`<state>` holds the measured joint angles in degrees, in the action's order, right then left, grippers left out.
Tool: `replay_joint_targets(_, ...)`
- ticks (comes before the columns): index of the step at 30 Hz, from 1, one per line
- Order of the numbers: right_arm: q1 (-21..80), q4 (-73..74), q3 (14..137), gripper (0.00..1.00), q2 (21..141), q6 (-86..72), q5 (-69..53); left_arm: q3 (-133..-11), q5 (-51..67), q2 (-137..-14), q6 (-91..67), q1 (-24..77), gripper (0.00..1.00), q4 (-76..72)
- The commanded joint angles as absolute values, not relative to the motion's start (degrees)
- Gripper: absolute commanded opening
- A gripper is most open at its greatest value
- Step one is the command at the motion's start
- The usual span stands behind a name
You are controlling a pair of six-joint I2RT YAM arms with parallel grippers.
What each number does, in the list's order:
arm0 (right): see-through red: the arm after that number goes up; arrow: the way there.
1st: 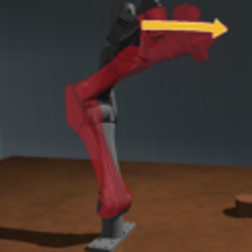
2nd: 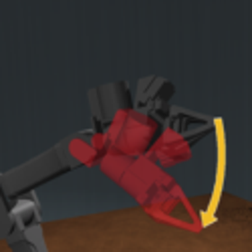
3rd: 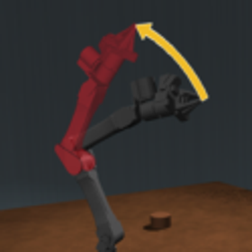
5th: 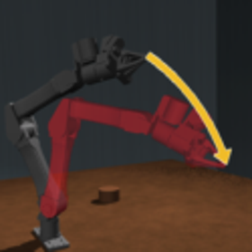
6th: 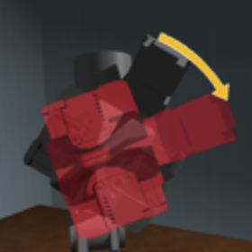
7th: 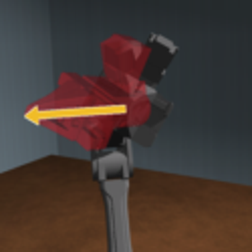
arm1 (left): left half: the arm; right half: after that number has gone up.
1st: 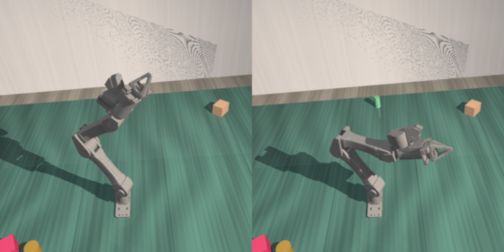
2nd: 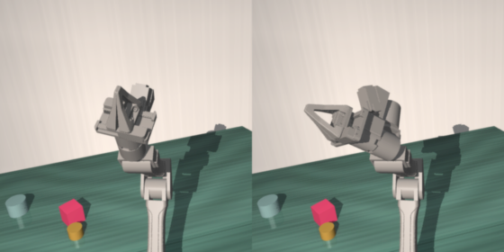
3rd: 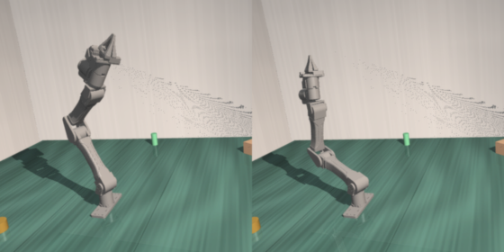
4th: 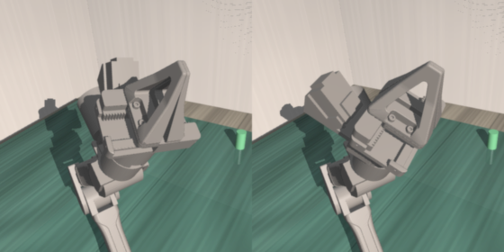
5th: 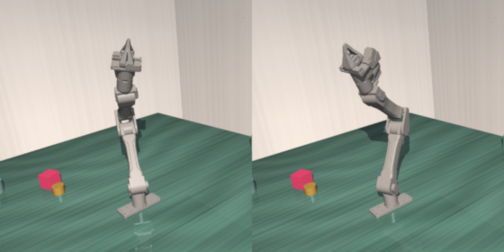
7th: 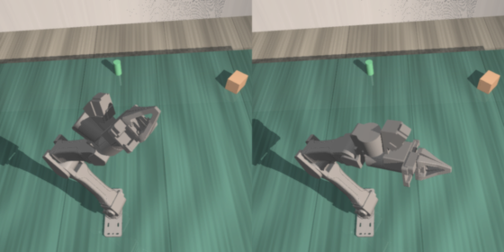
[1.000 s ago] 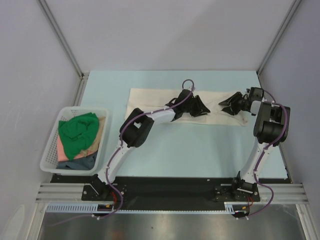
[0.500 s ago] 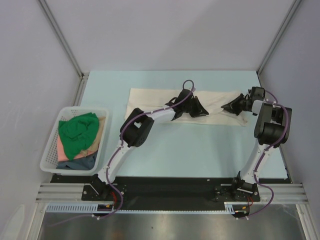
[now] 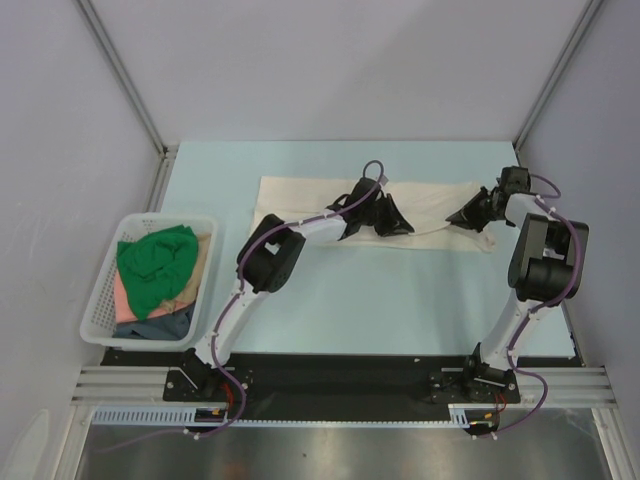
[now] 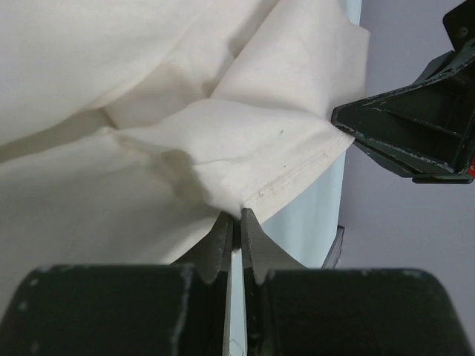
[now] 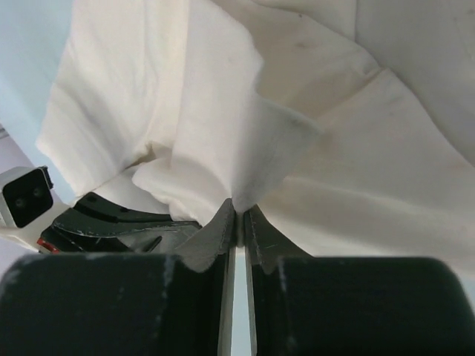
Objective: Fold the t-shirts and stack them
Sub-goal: Fold the tshirt
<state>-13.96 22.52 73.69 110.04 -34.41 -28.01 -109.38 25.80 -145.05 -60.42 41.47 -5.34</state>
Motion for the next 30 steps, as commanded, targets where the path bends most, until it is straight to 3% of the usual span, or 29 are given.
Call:
replay_joint_targets(1, -13.6, 28.5, 76.5, 0.16, 110.3, -32.2, -23.9, -107.1, 27.2, -139.2, -59.5, 40.8, 0.07, -5.1)
replay_joint_targets(3, -13.8, 29.1, 76.0, 0.2, 110.1, -32.2, -22.5, -105.9, 27.0, -137.7, -58.5, 40.5, 0.09, -5.1)
replay_joint_targets(4, -14.0, 29.1, 75.9, 0.24, 110.0, -31.6, -22.3, -105.7, 26.9, -137.5, -58.0, 40.4, 0.16, -4.7)
replay_joint_targets(6, -14.3, 30.3, 76.1, 0.29, 108.6, -31.0, -20.2, -105.6, 27.1, -136.7, -56.7, 40.2, 0.21, -3.5)
replay_joint_targets(7, -14.4, 30.7, 76.3, 0.36, 108.2, -30.2, -19.8, -105.5, 27.2, -136.3, -56.3, 40.2, 0.27, -3.5)
replay_joint_targets(9, -14.7, 32.0, 76.9, 0.41, 106.4, -29.3, -17.7, -104.8, 26.5, -135.4, -54.2, 40.2, 0.34, -2.2)
replay_joint_targets(10, -14.9, 32.2, 77.0, 0.45, 105.6, -28.6, -17.1, -103.6, 26.1, -133.2, -53.7, 40.2, 0.44, -2.4)
replay_joint_targets(11, -14.9, 31.8, 77.1, 0.47, 104.8, -28.1, -16.7, -101.1, 25.3, -132.0, -53.2, 40.2, 0.48, -3.2)
replay_joint_targets(15, -14.9, 28.7, 77.7, 0.52, 102.0, -26.5, -15.0, -99.7, 23.0, -128.6, -48.2, 40.1, 0.52, -1.1)
replay_joint_targets(19, -15.4, 23.9, 78.7, 0.69, 105.3, -25.4, -19.8, -105.2, 24.0, -132.0, -46.4, 38.5, 0.56, 2.8)
replay_joint_targets(24, -15.5, 21.6, 86.6, 0.68, 114.0, -22.8, -25.7, -114.8, 25.0, -139.7, -48.1, 37.4, 0.53, 7.4)
replay_joint_targets(27, -15.7, 17.3, 88.4, 0.6, 116.9, -24.4, -31.1, -117.1, 25.4, -141.8, -48.9, 37.1, 0.49, 7.6)
replay_joint_targets(30, -14.9, 14.6, 90.0, 0.6, 118.1, -26.5, -32.7, -117.3, 25.9, -142.6, -49.5, 36.8, 0.51, 6.5)
